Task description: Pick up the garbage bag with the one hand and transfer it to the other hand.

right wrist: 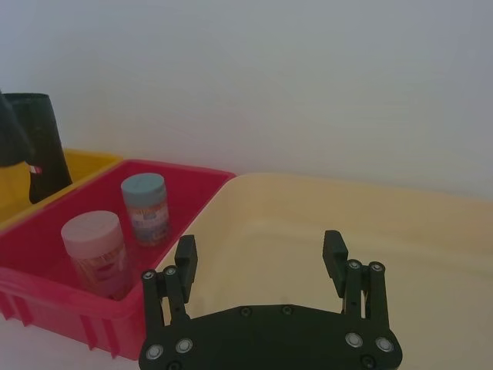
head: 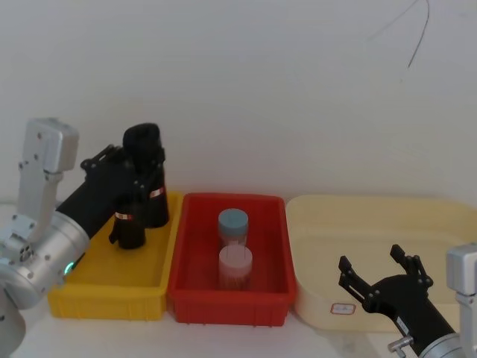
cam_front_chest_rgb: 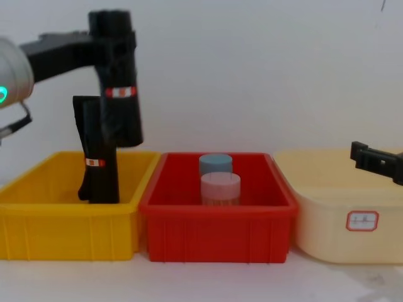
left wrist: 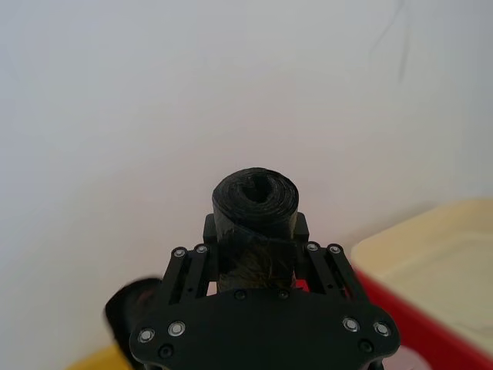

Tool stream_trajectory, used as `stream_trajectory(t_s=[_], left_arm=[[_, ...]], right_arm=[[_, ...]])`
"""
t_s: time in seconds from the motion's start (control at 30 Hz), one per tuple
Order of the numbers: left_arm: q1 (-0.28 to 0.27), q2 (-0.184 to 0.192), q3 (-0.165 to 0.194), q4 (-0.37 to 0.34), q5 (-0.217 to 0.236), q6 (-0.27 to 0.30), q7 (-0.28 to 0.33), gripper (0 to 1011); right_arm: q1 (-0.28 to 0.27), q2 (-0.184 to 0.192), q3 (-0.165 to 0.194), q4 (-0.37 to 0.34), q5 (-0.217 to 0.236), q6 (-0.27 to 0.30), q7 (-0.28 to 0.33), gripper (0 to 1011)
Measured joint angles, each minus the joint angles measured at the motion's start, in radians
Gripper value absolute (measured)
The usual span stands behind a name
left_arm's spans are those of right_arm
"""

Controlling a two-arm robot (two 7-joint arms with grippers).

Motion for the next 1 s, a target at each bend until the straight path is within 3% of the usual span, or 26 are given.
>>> stream_trajectory(t_s=[0.5,1.0], left_arm=[[-0.046,-0.014,0.067,-0.06,-0.075,0.055,-0.12,497],[-0.087,-0.047,0.141,-0.025,-0.152,0.103,-0.216,497]], right_arm=[[0.0,0.0,0.0,0.0,0.0,0.0,0.0,998],[0.001,0.001,0.002,-0.003,0.003,0.0,0.011,998]])
